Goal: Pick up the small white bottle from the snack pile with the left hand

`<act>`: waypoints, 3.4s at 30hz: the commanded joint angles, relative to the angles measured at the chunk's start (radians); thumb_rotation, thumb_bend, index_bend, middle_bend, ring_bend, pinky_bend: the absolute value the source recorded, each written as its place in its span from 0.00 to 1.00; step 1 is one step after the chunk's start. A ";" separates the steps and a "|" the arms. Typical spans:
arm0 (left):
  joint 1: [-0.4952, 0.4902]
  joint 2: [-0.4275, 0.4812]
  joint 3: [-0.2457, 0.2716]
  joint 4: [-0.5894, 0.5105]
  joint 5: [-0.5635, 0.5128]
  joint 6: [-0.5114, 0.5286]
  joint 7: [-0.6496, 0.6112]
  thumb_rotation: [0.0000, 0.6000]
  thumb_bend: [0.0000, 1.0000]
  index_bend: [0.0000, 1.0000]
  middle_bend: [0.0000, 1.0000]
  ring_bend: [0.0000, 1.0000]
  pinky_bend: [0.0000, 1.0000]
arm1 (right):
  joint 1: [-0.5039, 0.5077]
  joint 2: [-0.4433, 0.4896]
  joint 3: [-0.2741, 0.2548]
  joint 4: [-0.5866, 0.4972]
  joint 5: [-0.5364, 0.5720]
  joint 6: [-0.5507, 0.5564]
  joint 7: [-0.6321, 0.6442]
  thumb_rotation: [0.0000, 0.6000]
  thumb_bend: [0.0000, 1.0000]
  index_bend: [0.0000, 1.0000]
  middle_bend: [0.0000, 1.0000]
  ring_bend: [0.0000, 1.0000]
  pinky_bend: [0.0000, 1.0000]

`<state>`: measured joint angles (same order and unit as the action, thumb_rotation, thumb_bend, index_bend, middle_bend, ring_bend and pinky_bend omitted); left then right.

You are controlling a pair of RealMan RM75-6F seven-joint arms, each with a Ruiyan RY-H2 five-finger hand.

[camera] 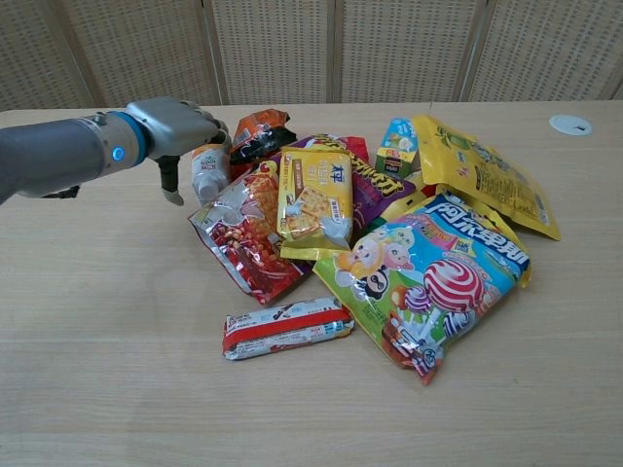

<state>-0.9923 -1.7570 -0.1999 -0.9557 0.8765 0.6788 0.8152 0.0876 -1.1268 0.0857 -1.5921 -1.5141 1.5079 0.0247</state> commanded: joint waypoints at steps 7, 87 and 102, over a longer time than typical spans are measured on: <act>-0.046 -0.062 0.010 0.102 -0.011 -0.006 -0.007 1.00 0.00 0.17 0.00 0.00 0.00 | -0.002 0.004 0.001 0.008 0.009 -0.004 0.021 1.00 0.00 0.00 0.00 0.00 0.00; 0.020 0.055 0.178 0.096 -0.085 -0.033 0.046 1.00 0.00 0.12 0.00 0.00 0.00 | -0.005 0.006 0.001 -0.020 0.003 0.004 0.007 1.00 0.00 0.00 0.00 0.00 0.00; 0.048 -0.048 0.224 0.253 0.080 -0.002 0.005 1.00 0.00 0.53 0.20 0.21 0.25 | -0.009 0.014 0.006 -0.026 -0.003 0.020 0.017 1.00 0.00 0.00 0.00 0.00 0.00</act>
<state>-0.9514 -1.7878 0.0179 -0.7216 0.9343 0.6678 0.8341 0.0786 -1.1138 0.0912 -1.6169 -1.5168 1.5273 0.0397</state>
